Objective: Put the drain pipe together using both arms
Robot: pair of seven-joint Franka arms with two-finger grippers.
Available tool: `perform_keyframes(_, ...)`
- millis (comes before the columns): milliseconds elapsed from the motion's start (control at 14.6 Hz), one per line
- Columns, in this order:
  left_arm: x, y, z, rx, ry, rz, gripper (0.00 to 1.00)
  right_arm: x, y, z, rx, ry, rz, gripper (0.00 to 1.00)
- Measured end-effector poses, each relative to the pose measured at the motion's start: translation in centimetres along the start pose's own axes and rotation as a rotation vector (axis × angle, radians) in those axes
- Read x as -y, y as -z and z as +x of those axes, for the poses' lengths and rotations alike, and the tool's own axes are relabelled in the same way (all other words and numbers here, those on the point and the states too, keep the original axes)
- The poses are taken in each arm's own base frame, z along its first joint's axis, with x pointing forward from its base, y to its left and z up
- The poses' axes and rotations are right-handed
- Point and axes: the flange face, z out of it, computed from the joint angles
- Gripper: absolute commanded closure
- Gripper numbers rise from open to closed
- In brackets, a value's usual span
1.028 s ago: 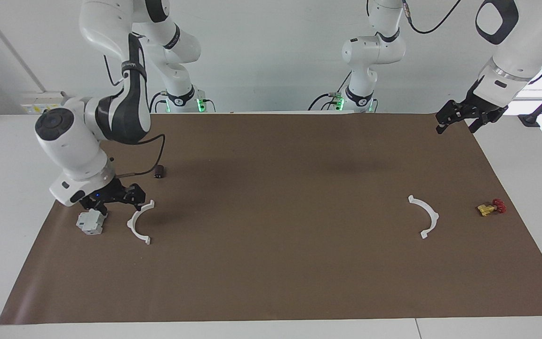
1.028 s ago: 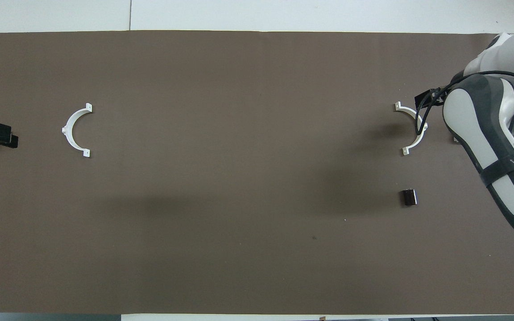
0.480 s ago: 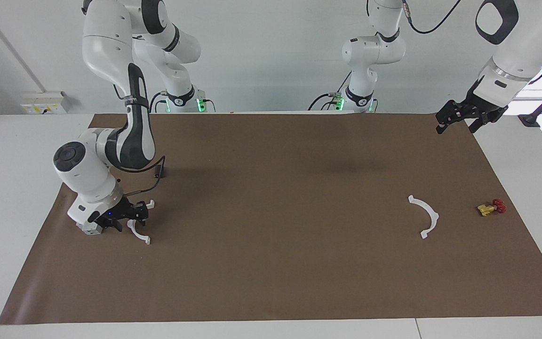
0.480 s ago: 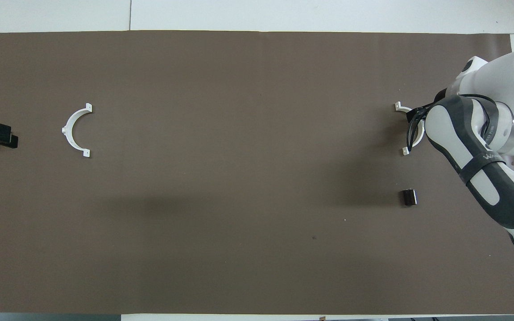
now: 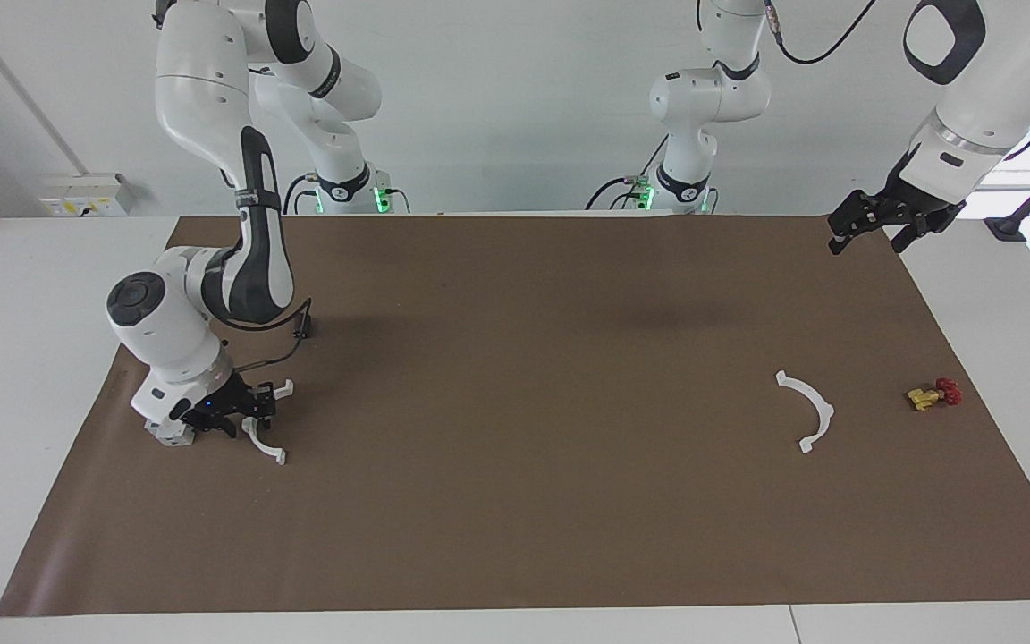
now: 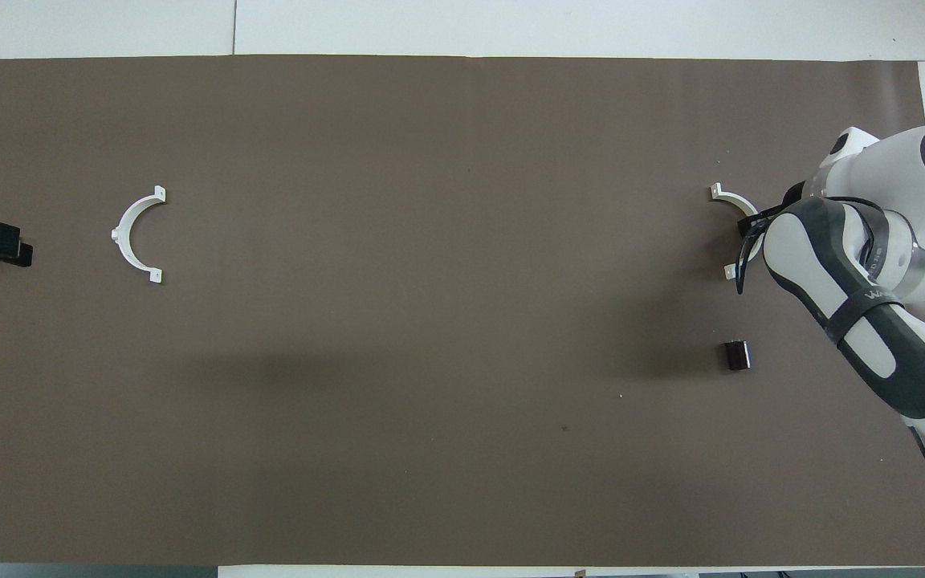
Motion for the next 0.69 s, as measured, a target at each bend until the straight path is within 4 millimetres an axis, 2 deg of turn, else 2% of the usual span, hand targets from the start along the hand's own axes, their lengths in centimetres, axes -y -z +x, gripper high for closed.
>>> perform_keyframes(69,0.0,0.0,0.0,0.0,0.0,0.0,0.0,0.0,0.1,-0.1,0.0,0.002,0.0,0.82)
perform_keyframes(137,0.0,0.0,0.0,0.0,0.0,0.0,0.0,0.0,0.2,-0.2,-0.001,0.002,0.0,0.96)
perform_keyframes(206,0.0,0.0,0.0,0.0,0.0,0.0,0.0,0.0,0.3,-0.2,-0.001,0.002,0.0,1.0)
perform_keyframes(480,0.0,0.0,0.0,0.0,0.0,0.0,0.0,1.2,1.3,0.6,-0.002,0.01,0.01,1.0)
perform_keyframes(548,0.0,0.0,0.0,0.0,0.0,0.0,0.0,2.7,2.3,1.7,0.003,0.002,0.019,1.0)
perform_keyframes(617,0.0,0.0,0.0,0.0,0.0,0.0,0.0,4.9,3.8,3.2,0.008,-0.019,0.025,1.0)
perform_keyframes(685,0.0,0.0,0.0,0.0,0.0,0.0,0.0,8.1,5.5,4.9,0.007,-0.05,0.029,1.0)
